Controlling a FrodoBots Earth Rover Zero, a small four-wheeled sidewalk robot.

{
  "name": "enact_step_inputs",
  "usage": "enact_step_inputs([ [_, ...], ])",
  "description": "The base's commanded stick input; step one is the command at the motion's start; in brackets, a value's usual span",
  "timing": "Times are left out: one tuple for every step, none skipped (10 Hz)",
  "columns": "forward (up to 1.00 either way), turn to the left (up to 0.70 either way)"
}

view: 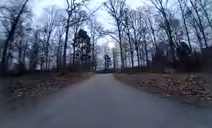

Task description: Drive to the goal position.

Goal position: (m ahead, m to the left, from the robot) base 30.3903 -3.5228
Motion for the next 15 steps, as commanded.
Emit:
enact_step_inputs([
  [1.0, 0.0],
  [1.0, 0.0],
  [1.0, 0.0],
  [1.0, 0.0],
  [1.0, 0.0],
  [1.0, 0.0],
  [1.0, 0.0],
  [1.0, 0.0],
  [1.0, 0.0],
  [1.0, 0.0],
  [1.0, 0.0],
  [1.0, 0.0],
  [1.0, 0.0],
  [1.0, 0.0],
  [1.0, 0.0],
])
